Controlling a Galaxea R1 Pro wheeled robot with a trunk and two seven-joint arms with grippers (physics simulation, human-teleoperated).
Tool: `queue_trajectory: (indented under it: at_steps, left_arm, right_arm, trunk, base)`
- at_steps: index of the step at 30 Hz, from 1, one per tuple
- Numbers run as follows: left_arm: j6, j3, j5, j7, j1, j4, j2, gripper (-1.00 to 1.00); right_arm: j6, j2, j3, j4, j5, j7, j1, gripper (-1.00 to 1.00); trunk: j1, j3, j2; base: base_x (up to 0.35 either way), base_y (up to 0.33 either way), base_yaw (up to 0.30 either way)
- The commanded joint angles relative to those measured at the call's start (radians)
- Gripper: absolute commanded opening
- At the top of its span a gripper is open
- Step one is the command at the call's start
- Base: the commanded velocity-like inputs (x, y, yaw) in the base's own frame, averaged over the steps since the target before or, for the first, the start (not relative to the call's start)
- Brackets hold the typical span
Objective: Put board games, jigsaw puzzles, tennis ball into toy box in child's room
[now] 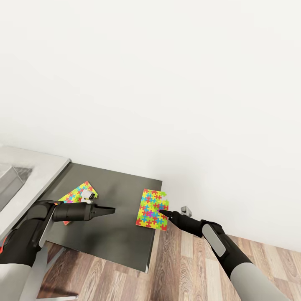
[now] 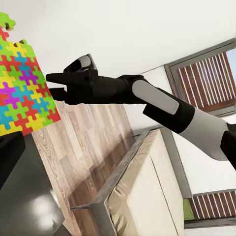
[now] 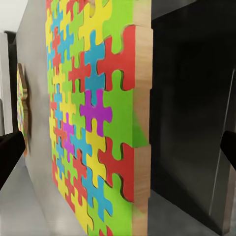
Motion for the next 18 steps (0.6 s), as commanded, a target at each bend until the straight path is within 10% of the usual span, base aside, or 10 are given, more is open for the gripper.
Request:
queue_trajectory:
  at_steps: [1,18]
  left_arm:
    - [0.011,0.0,-0.001,-0.004,0.0,0.0,0.0,1.0]
    - [0.011,0.0,-0.002,-0.004,0.0,0.0,0.0,1.0]
  right_arm:
    - [0.003,-0.001,0.002,0.0,-0.005,0.0,-0.001,1.0]
    - [0.003,0.0,0.004,-0.001,-0.005,0.0,-0.001,1.0]
  trunk:
    - [0.0,-0.001,-0.001]
    - [0.0,-0.001,-0.001]
  base:
    - [0.0,0.0,0.0]
    - [0.0,0.0,0.0]
